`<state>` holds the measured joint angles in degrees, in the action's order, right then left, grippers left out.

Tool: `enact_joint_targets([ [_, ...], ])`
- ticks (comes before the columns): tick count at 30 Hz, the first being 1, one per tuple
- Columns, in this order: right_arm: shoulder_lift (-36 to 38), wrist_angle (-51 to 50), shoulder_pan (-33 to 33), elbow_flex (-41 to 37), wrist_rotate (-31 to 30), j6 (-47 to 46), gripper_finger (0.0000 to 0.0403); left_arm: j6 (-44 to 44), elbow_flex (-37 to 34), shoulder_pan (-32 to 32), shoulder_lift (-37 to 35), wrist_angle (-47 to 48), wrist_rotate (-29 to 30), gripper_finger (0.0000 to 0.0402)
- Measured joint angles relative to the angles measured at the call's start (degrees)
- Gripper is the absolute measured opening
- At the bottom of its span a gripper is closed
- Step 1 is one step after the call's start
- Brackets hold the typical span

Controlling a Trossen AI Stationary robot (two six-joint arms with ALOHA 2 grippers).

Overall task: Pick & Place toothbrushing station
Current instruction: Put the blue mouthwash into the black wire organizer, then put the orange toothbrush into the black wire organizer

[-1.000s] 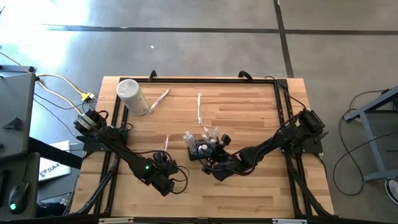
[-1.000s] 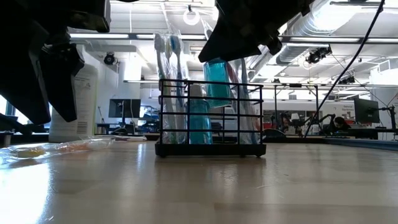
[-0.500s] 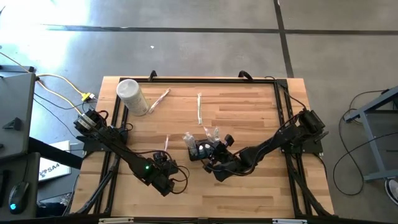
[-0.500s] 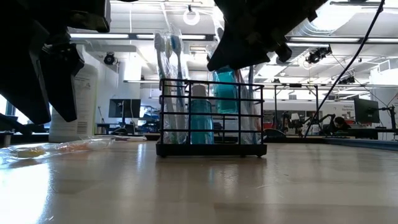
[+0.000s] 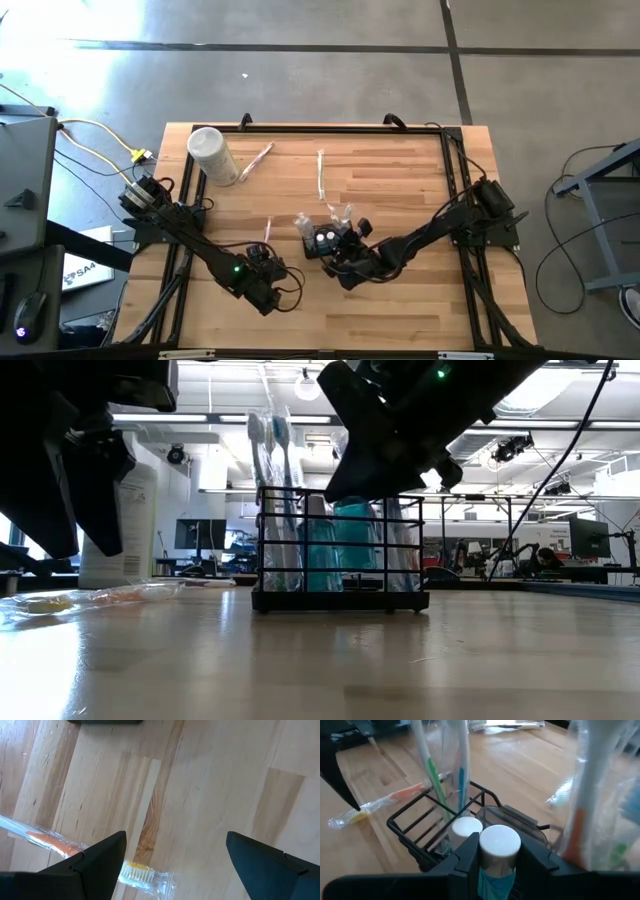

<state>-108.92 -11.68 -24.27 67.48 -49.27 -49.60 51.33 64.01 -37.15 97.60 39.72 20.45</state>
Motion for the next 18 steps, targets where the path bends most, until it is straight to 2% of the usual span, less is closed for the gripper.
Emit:
enact_joint_targets([
  [3, 0.0, 0.0, 0.0, 0.0, 0.3, -0.3, 0.0092, 0.0, 0.0, 0.0, 0.0, -0.1, 0.0, 0.034],
  [10, 0.3, 0.5, -0.1, -0.1, 1.0, -0.5, 0.0137, 0.0, 0.0, 0.0, 0.0, -0.2, 0.1, 0.034],
  [18, 0.3, 0.6, -0.6, -0.1, 0.9, 0.4, 0.0126, 0.0, 0.0, 0.0, 0.0, -0.2, 0.1, 0.034],
])
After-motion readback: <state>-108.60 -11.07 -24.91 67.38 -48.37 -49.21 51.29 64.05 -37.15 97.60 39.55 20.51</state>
